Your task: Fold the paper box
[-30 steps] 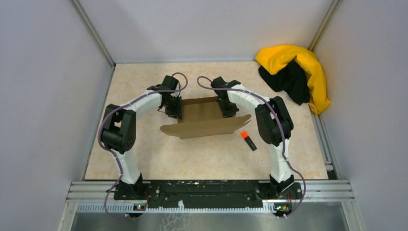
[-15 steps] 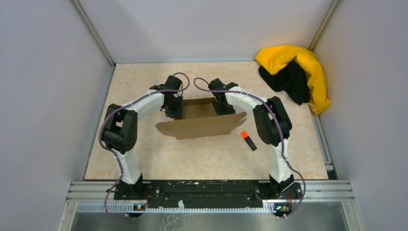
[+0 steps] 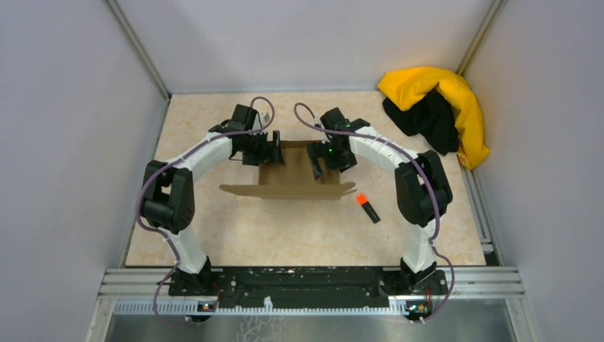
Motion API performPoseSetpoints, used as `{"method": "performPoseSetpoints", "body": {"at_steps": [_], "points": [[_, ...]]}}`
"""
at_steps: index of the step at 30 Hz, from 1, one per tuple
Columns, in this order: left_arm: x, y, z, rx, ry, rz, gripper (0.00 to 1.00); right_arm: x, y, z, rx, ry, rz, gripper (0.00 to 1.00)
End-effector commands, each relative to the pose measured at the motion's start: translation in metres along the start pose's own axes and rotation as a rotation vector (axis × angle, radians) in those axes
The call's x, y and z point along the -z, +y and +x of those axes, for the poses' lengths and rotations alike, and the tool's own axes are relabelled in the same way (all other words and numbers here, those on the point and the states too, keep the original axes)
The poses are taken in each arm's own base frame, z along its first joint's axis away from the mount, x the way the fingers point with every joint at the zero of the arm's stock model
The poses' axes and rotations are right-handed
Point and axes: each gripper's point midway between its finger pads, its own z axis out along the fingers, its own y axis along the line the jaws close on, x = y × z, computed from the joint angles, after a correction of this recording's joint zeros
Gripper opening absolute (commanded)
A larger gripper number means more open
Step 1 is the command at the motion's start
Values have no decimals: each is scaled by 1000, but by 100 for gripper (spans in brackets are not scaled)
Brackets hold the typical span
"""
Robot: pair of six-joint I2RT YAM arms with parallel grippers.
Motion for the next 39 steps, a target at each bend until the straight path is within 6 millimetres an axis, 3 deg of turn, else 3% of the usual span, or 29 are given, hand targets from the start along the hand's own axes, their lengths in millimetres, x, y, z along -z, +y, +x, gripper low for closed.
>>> {"method": "performPoseSetpoints", "body": {"at_steps": [1, 9, 13, 17, 22, 25, 28, 34, 39], "points": [[17, -26, -15, -40, -65, 120, 99, 39, 12, -30, 5, -155, -76, 99], [19, -35, -16, -27, -62, 207, 99, 31, 22, -24, -37, -157, -244, 99], [18, -38, -14, -27, -65, 230, 99, 30, 21, -22, -25, -171, -249, 99], [16, -44, -18, -49, -81, 268, 98, 31, 8, -17, -35, -161, -170, 99], [-1, -43, -31, -53, -59, 264, 88, 26, -1, 10, -68, -99, -70, 99], [-10, -45, -38, -43, -42, 271, 77, 24, 3, 30, -79, -67, -41, 99], [-18, -42, -46, -37, -44, 256, 73, 24, 9, 49, -92, -56, -18, 99], [-31, -36, -51, -51, -14, 226, 70, 43, 6, 55, -156, -148, -1, 99], [-32, -35, -64, -107, -8, 208, 66, 46, -3, 60, -159, -166, 34, 99]]}}
